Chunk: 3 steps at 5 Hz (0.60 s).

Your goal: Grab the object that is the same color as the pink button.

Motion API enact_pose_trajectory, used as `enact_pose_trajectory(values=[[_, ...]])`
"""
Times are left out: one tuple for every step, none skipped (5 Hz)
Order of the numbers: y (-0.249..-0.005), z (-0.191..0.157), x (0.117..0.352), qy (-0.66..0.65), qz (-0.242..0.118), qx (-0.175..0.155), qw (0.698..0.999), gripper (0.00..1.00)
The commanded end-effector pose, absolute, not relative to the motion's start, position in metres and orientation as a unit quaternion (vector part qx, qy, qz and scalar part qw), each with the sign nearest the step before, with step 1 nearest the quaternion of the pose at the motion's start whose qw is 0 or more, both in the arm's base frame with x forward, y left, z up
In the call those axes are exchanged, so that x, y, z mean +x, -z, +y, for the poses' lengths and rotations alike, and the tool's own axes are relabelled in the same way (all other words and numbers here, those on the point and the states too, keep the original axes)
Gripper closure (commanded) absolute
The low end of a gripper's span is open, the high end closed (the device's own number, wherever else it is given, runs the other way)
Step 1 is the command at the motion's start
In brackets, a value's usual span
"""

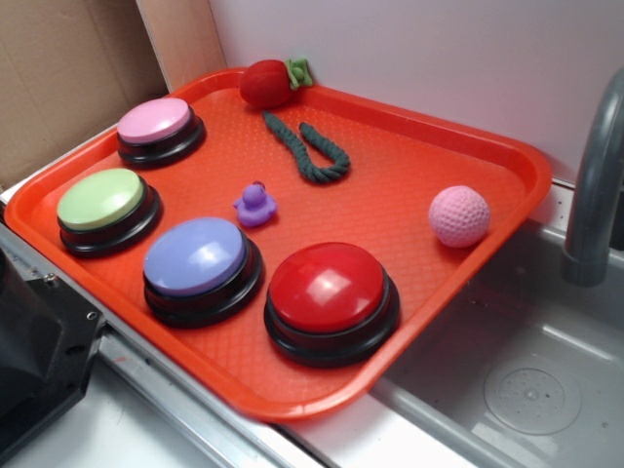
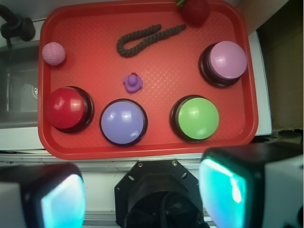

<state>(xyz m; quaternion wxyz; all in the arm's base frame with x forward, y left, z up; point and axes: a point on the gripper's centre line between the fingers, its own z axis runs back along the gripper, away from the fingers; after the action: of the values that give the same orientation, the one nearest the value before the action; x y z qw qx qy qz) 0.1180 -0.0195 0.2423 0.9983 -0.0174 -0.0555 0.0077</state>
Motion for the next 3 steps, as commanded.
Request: enact_pose_trajectory(values=[[-0.242, -0.019, 0.118, -0.008, -0.056, -0.017, 0.998, 0.00], [-0.245, -0.051, 0.152, 0.046, -0.096, -0.029, 0.994, 0.00], [-0.234, -0.093, 0.186, 0.118, -0.121, -0.023, 0.985, 0.00]])
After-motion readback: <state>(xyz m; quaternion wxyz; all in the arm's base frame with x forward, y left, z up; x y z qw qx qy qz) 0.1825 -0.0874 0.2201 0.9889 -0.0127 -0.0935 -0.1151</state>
